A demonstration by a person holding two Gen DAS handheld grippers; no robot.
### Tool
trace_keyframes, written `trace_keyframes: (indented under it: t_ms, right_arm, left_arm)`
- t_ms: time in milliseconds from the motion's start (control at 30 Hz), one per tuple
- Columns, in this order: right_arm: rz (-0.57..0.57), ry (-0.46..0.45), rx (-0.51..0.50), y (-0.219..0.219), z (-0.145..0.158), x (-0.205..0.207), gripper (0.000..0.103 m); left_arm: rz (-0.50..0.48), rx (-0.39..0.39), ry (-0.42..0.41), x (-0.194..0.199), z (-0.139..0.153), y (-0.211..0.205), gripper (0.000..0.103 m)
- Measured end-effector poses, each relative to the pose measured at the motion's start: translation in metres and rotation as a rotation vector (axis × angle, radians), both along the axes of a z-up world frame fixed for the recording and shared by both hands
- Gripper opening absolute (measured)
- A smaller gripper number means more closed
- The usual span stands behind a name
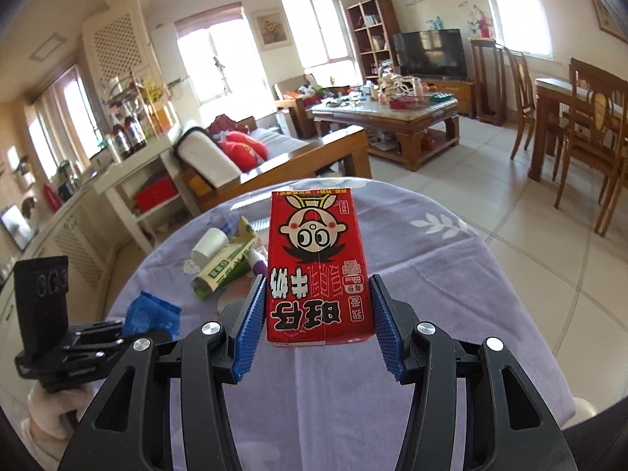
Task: Collect trash
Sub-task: 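Carry the tissue packet and red milk box in both grippers over the bin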
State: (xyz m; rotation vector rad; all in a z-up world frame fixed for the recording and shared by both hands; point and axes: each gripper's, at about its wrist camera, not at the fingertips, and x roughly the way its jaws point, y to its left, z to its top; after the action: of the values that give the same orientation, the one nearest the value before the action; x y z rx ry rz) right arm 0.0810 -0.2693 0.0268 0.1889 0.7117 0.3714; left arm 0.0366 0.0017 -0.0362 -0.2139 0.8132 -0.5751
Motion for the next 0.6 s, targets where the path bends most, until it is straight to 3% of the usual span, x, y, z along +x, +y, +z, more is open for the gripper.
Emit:
trace_keyframes:
  t_ms: [233,600]
  right_arm:
    - [-0.148,-0.067,0.063,-0.059,0.019,-0.066,0.051]
    - [-0.434,-0.121,0.132,-0.182,0.021,-0.152,0.051]
  left_arm:
    - [-0.135,-0.026,-0.043,-0.010,0.017,-0.057,0.018]
    - [-0.391,-0.051,-0.090,-0.027,0.027,-0.181,0.018]
